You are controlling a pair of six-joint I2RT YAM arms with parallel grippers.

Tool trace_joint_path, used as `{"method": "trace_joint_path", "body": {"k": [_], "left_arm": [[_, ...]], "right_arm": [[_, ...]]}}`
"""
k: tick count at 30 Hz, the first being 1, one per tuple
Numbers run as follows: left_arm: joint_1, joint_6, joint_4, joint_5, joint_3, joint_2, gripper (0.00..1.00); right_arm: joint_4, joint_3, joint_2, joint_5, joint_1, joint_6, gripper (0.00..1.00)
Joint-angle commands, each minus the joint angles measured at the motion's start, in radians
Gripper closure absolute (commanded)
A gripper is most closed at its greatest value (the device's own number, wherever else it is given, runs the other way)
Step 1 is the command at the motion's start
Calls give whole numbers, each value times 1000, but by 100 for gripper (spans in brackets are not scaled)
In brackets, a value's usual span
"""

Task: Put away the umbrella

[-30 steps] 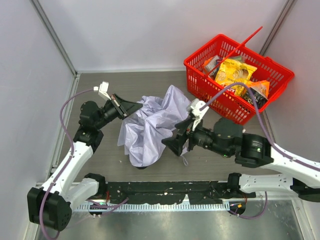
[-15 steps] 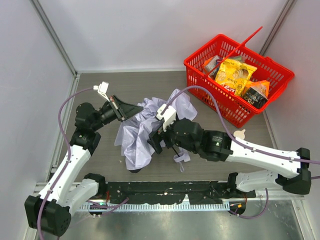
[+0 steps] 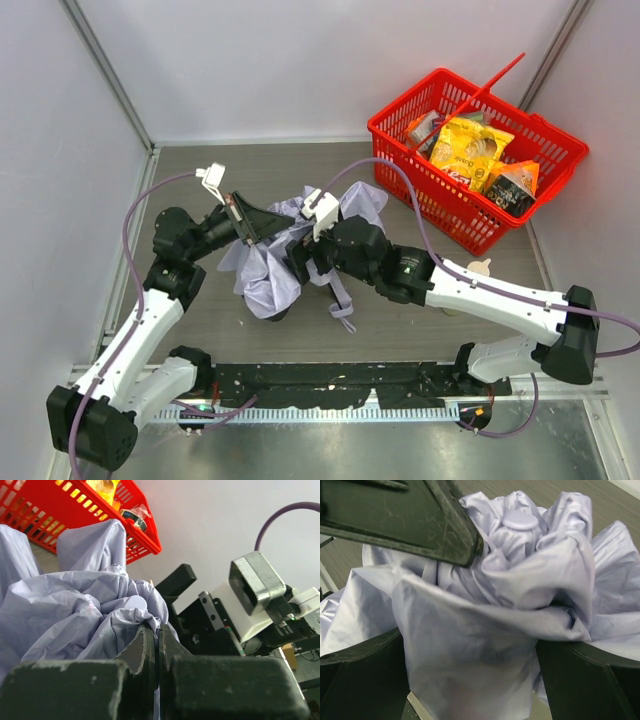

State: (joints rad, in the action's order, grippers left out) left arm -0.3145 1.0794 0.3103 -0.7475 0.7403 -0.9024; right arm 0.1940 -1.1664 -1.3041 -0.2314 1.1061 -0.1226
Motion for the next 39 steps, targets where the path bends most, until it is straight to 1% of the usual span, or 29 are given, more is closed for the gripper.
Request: {"method": "trace_joint_path", "body": {"k": [1, 3, 4, 5, 6, 8, 9, 11, 12, 17, 18, 19, 20, 21, 22, 24, 25, 26, 27, 28, 29, 30, 31, 34, 35, 37, 38, 39], "left_arm": [[-38, 108, 200, -125, 50, 3, 100], [-49, 126, 225, -133, 48, -3, 100], [-55, 135, 240, -136, 48, -6, 100], [-64, 149, 259, -139, 45, -10, 100], [-69, 166, 283, -139, 41, -12, 100], [-78, 195, 320, -139, 33, -16, 100], [-80, 201, 322, -144, 37, -21, 100], [-86, 206, 305, -148, 45, -27, 100], [-90, 212, 302, -148, 47, -27, 100], [-127, 229, 309, -151, 54, -58, 100], [-132, 229, 308, -150, 54, -62, 100], [-135, 229, 308, -148, 54, -66, 100], [-135, 229, 308, -147, 54, -66, 100], [-135, 229, 303, -147, 56, -67, 100], [-135, 228, 296, -148, 62, -67, 100], [-136, 231, 297, -151, 68, -70, 100], [-138, 229, 299, -151, 71, -70, 100], [-138, 229, 299, -151, 73, -70, 100], [-140, 229, 299, -151, 74, -70, 100], [-141, 229, 300, -151, 74, -75, 100], [-144, 229, 302, -151, 74, -76, 100], [-144, 228, 305, -151, 74, -79, 100], [-144, 226, 305, -150, 76, -81, 100], [-144, 217, 291, -138, 93, -89, 99], [-144, 193, 250, -138, 115, -90, 92], [-137, 53, 73, -128, 193, -75, 58], [-130, -63, -86, -100, 256, -58, 44], [-127, -181, -255, -35, 321, -41, 34]], "right_arm": [[-148, 25, -23, 59, -41, 49, 5], [-188, 60, -15, 101, -60, 52, 5], [-258, 92, -9, 115, -63, 57, 5], [-287, 105, 0, 121, -71, 69, 5], [-347, 143, 9, 171, -78, 77, 5], [-431, 190, 29, 216, -117, 63, 2], [-435, 189, 29, 211, -138, 63, 2], [-390, 163, 26, 146, -141, 87, 2], [-392, 166, 32, 149, -143, 93, 2], [-609, 235, 48, 340, -152, 90, 2], [-670, 263, 51, 368, -153, 89, 7], [-707, 273, 54, 382, -155, 87, 9], [-746, 283, 55, 412, -152, 84, 17], [-748, 280, 54, 426, -153, 86, 23], [-740, 268, 55, 452, -153, 80, 38], [-729, 266, 62, 475, -153, 74, 53], [-734, 270, 68, 483, -152, 74, 58], [-737, 283, 78, 481, -152, 66, 68], [-732, 287, 86, 484, -152, 66, 72], [-729, 297, 98, 483, -152, 60, 83], [-723, 300, 104, 483, -153, 54, 88], [-716, 300, 114, 486, -152, 49, 97], [-687, 300, 118, 492, -153, 52, 99], [-648, 306, 143, 494, -153, 43, 99], [-624, 310, 149, 475, -153, 37, 99], [-570, 307, 160, 422, -153, 23, 99], [-550, 304, 164, 397, -153, 18, 99], [-498, 295, 169, 344, -153, 8, 99]]}}
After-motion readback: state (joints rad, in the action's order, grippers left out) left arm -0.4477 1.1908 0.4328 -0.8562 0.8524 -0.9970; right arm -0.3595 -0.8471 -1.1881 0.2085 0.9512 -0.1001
